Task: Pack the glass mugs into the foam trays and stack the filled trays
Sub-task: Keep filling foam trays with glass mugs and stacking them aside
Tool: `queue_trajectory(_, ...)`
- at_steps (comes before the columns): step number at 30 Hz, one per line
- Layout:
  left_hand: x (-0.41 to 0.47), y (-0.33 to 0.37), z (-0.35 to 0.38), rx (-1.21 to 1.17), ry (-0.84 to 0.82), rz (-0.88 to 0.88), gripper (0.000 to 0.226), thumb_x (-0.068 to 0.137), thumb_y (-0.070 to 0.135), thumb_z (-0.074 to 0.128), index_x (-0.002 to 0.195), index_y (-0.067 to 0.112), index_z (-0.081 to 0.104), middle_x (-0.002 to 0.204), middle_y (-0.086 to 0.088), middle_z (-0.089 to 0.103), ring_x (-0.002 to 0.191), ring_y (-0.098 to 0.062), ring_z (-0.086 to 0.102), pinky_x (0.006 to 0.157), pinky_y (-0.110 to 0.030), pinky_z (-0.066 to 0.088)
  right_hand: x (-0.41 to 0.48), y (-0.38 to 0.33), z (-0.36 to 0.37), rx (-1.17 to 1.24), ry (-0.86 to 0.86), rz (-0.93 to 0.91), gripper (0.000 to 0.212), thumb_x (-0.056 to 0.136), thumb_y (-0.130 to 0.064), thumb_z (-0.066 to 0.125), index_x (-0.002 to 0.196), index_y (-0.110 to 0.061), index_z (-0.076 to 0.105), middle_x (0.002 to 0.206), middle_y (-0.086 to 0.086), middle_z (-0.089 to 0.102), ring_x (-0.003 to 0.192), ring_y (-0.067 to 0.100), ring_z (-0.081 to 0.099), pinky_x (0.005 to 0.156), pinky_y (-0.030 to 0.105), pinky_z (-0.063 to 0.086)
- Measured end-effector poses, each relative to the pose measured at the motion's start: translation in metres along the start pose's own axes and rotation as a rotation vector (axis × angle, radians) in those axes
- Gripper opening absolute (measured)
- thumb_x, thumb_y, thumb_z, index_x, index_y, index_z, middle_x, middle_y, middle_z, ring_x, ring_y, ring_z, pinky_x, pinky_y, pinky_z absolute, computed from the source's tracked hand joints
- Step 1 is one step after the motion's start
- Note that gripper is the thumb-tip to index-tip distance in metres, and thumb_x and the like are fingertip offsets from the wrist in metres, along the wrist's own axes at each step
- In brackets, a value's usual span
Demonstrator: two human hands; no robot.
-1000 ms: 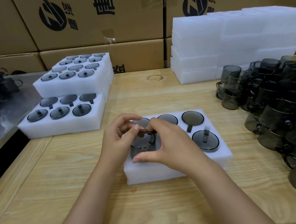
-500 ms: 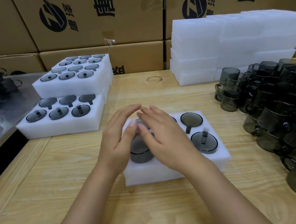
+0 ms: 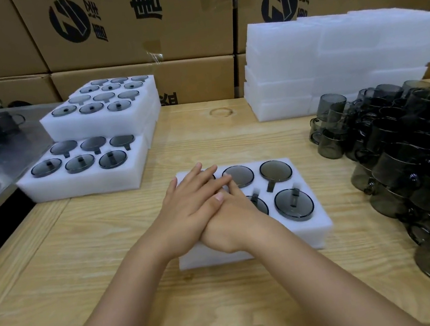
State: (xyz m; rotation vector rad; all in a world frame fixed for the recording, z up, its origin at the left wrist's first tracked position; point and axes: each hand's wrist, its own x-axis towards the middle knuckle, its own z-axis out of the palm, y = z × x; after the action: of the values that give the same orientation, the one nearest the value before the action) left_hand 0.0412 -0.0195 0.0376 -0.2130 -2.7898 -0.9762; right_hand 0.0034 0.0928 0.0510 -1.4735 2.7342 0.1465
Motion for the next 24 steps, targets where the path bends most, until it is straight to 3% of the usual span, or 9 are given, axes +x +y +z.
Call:
queue_trajectory(4,-0.004,0.0,0.005,-0.18,0.169,0.045,0.039,0.087,0.052,0.034,0.124,0.047,0.041,0.147,0.026,0.026,0.142,0.008,0.005,0.12,-0.034,0.004,0.0,0.002,0.006,0.201,0.128,0.001,0.062,0.097,-0.03,0.027,0.151,-0.024,-0.002,0.159,-0.002,-0.004,0.144,0.018,-0.013,0.114,0.053,-0.006)
queue_trajectory(7,-0.006,0.003,0.002,-0.365,0.276,0.04,0.037,0.09,0.032,0.042,0.127,0.036,0.046,0.149,0.015,0.032,0.144,0.003,0.013,0.118,-0.026,0.012,-0.003,0.0,0.002,0.628,0.306,0.036,0.053,0.096,-0.023,0.03,0.148,-0.023,0.021,0.156,-0.005,0.015,0.144,0.012,0.004,0.118,0.044,0.003)
queue_trajectory(8,-0.007,0.005,0.001,-0.34,0.281,0.04,0.039,0.091,0.032,0.042,0.13,0.034,0.044,0.149,0.014,0.031,0.144,0.002,0.014,0.118,-0.025,0.012,-0.006,0.002,0.002,0.707,0.364,0.085,0.051,0.097,-0.021,0.031,0.147,-0.02,0.025,0.155,-0.003,0.02,0.144,0.014,0.009,0.118,0.043,0.004)
queue_trajectory(10,-0.01,0.008,0.0,-0.072,0.267,0.069,0.048,0.094,0.041,0.034,0.14,0.029,0.035,0.153,0.013,0.025,0.144,0.001,0.012,0.119,-0.028,0.006,-0.016,0.012,0.004,0.52,0.422,0.253,0.052,0.098,-0.025,0.03,0.149,-0.016,0.02,0.158,0.0,0.013,0.146,0.018,0.001,0.117,0.044,-0.006)
queue_trajectory(13,-0.015,0.015,0.005,0.332,0.121,0.052,0.078,0.086,0.062,0.002,0.153,0.022,0.01,0.158,0.013,0.0,0.144,0.004,-0.008,0.119,-0.03,-0.008,-0.028,0.033,0.013,0.179,0.226,0.477,0.061,0.099,-0.042,0.017,0.15,-0.015,-0.003,0.158,-0.001,-0.013,0.143,0.022,-0.02,0.107,0.055,-0.021)
queue_trajectory(18,-0.012,0.023,0.014,0.51,-0.084,-0.173,0.094,0.072,0.077,-0.019,0.152,0.029,-0.009,0.156,0.016,-0.02,0.141,0.001,-0.022,0.119,-0.038,-0.01,-0.023,0.042,0.015,0.27,0.002,0.49,0.061,0.098,-0.047,0.008,0.149,-0.021,-0.011,0.156,-0.002,-0.022,0.143,0.02,-0.019,0.109,0.058,-0.016)
queue_trajectory(21,-0.015,0.024,0.013,0.526,0.006,-0.138,0.089,0.079,0.07,-0.016,0.154,0.026,0.006,0.16,0.012,-0.006,0.144,0.001,-0.011,0.12,-0.037,-0.003,-0.029,0.051,0.014,0.371,0.137,0.413,0.059,0.099,-0.045,0.021,0.15,-0.018,0.012,0.159,0.001,0.007,0.145,0.02,0.005,0.114,0.046,0.002)
queue_trajectory(23,-0.017,0.026,0.013,0.503,0.202,-0.067,0.079,0.088,0.06,0.006,0.146,0.017,0.037,0.156,0.001,0.028,0.145,-0.011,0.023,0.116,-0.045,0.023,-0.041,0.067,0.01,0.642,0.47,0.442,0.046,0.098,-0.036,0.037,0.139,-0.015,0.041,0.139,0.0,0.048,0.129,0.018,0.04,0.103,0.029,0.028)
queue_trajectory(24,-0.018,0.025,0.014,0.474,0.326,-0.024,0.07,0.089,0.053,0.021,0.137,0.012,0.051,0.146,-0.006,0.045,0.136,-0.021,0.041,0.108,-0.049,0.036,-0.048,0.078,0.01,0.686,0.655,0.498,0.04,0.097,-0.031,0.042,0.133,-0.014,0.049,0.132,-0.001,0.055,0.123,0.018,0.046,0.099,0.027,0.032)
